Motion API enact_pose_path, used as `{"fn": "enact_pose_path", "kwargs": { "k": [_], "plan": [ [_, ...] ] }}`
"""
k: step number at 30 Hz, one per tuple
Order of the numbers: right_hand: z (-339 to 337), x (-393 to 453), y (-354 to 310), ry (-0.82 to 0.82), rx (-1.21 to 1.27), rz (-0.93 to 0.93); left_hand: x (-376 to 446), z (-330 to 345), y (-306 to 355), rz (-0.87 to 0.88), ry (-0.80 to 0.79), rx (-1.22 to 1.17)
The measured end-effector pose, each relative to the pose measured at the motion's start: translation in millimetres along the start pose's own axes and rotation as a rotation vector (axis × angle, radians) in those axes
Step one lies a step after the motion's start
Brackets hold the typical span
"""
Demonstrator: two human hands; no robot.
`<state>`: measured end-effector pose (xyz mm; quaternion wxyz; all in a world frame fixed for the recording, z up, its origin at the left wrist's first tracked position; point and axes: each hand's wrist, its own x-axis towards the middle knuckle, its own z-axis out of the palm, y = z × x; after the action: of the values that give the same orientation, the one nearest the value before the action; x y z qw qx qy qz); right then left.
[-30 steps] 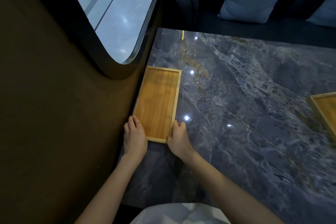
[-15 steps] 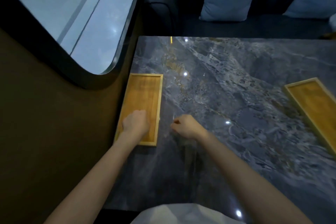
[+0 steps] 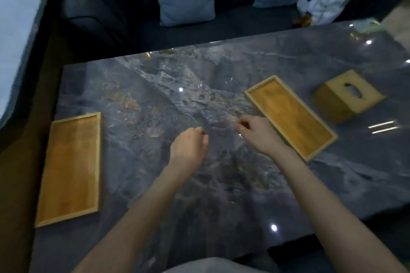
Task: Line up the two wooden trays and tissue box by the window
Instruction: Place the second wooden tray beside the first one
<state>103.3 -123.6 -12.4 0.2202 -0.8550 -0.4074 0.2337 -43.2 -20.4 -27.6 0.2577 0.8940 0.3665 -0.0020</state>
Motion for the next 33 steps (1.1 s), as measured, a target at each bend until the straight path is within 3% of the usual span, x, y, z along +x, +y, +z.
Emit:
{"fn": "enact_pose_path", "kwargs": {
  "k": [7,13,16,22,26,33],
  "plan": [
    [-58,-10,123,0.192,0.001,0.174,21,88,103,0.184,0.016,-0.017],
    [-67,-17,214,0.254,-0.077,0.292,33,159,165,0.058,-0.151,0.05],
    [-66,-16,243,0.206,-0.112,0.281,33,180,180,-0.031,-0.139,0.082],
    [-64,-12,268,0.038,-0.132,0.262,32,203,190,-0.112,-0.149,0.127],
    [-62,-12,271,0.023,-0.126,0.249,30,205,193,-0.118,-0.156,0.123],
    [-72,-9,271,-0.03,0.089,0.24,36,196,190,-0.186,-0.243,0.018]
  ]
}}
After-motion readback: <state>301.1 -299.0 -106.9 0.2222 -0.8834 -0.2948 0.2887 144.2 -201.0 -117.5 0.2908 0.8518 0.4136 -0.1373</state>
